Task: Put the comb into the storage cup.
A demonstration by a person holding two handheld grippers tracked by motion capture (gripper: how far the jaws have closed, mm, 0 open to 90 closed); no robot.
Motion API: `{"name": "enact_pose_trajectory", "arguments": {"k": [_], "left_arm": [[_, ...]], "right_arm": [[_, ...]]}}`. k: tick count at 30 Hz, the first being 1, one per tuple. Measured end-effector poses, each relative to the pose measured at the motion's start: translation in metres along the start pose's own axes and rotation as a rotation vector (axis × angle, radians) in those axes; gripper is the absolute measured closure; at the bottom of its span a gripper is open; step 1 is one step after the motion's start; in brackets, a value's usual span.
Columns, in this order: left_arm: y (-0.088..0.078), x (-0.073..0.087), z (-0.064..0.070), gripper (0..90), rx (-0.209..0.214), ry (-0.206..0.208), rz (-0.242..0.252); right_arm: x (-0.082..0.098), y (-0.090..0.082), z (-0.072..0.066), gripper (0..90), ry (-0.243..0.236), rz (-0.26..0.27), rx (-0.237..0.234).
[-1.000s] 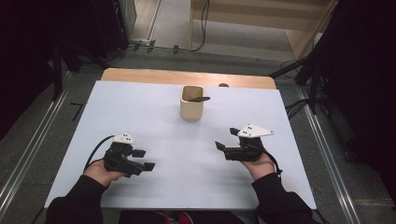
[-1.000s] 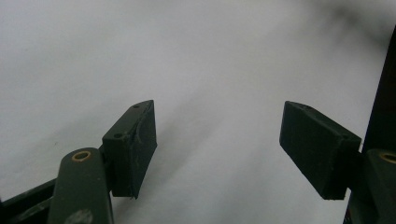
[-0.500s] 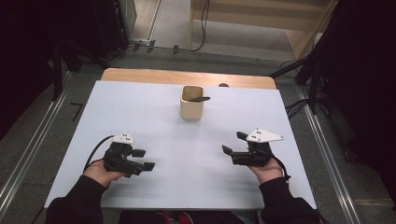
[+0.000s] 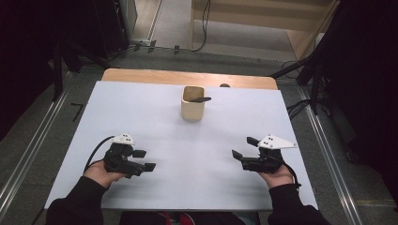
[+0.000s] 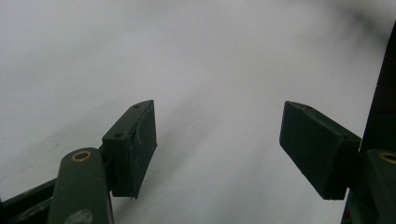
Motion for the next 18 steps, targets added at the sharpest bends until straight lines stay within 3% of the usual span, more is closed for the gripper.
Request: {"name": "enact_pose_trajectory", "arguments": {"k": [18], "left_arm": [[0.0009,-0.0009,-0.0010,27.8,0.006,0.016,-0.008]], "right_arm": [[0.0009,-0.0002,0.0006,19.9,-0.014,0.014,-0.002]]}}
Point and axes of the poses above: each handheld gripper's, and its own axes: y roughly forward along the jaws, x roughly out of its underside, z roughly to its right, the point moved 4 cm from there along y, roughly forward along the jaws, and after that the axes turned 10 degrees about x, right-handed, at the moved point
